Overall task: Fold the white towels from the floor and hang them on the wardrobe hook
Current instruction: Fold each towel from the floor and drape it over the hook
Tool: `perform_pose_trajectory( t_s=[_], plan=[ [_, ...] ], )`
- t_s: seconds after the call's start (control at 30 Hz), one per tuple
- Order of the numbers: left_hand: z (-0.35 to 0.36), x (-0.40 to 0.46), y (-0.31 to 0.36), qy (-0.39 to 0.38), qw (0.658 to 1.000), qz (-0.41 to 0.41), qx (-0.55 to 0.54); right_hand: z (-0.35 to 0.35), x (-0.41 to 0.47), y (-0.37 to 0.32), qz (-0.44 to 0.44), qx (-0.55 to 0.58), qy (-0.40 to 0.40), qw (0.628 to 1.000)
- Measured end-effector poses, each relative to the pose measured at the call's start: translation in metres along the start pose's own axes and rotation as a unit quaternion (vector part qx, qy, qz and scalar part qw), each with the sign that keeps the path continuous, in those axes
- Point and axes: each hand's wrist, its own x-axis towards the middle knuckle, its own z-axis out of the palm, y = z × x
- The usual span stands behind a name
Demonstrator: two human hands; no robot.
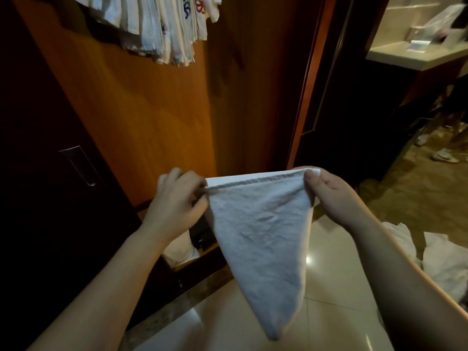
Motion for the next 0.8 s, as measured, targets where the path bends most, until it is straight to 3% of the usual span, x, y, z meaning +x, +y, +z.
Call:
perform_pose_trajectory(
  t_s=[0.07,0.13,0.23,0.3,0.43,0.53,0.6,0.7,0.8],
  plan=[
    [-0.001,0.003,0.007,0.010,0.990,-0.111,-0.088,-0.003,-0.001,-0.001,-0.001,-0.007,-0.003,1.000],
    [-0.005,0.009,0.008,-0.023,0.984,-0.154,-0.092,-0.003,-0.002,0.001,0.000,-0.007,-0.006,1.000],
    [-0.007,0.019,0.008,-0.113,0.984,-0.140,-0.009,-0.001,-0.001,0.006,-0.004,-0.030,-0.017,0.999],
    [-0.008,0.022,0.013,-0.133,0.982,-0.133,0.019,0.001,0.000,0.006,-0.009,-0.033,-0.021,0.999],
    [-0.011,0.022,0.016,-0.072,0.989,-0.131,0.010,-0.002,0.001,0.004,-0.017,0.013,0.000,1.000],
    [-0.014,0.023,0.012,-0.066,0.979,-0.158,-0.110,-0.007,0.001,0.003,-0.010,0.032,0.012,0.999],
    [-0.014,0.024,0.012,-0.112,0.929,-0.214,-0.280,-0.008,0.002,0.002,-0.010,0.037,0.015,0.999],
    [-0.017,0.025,0.009,-0.132,0.809,-0.271,-0.505,-0.009,0.007,-0.001,-0.014,0.076,0.024,0.997],
    [-0.020,0.025,0.008,-0.096,0.777,-0.228,-0.579,-0.009,0.011,-0.006,-0.013,0.117,0.033,0.993]
  ],
)
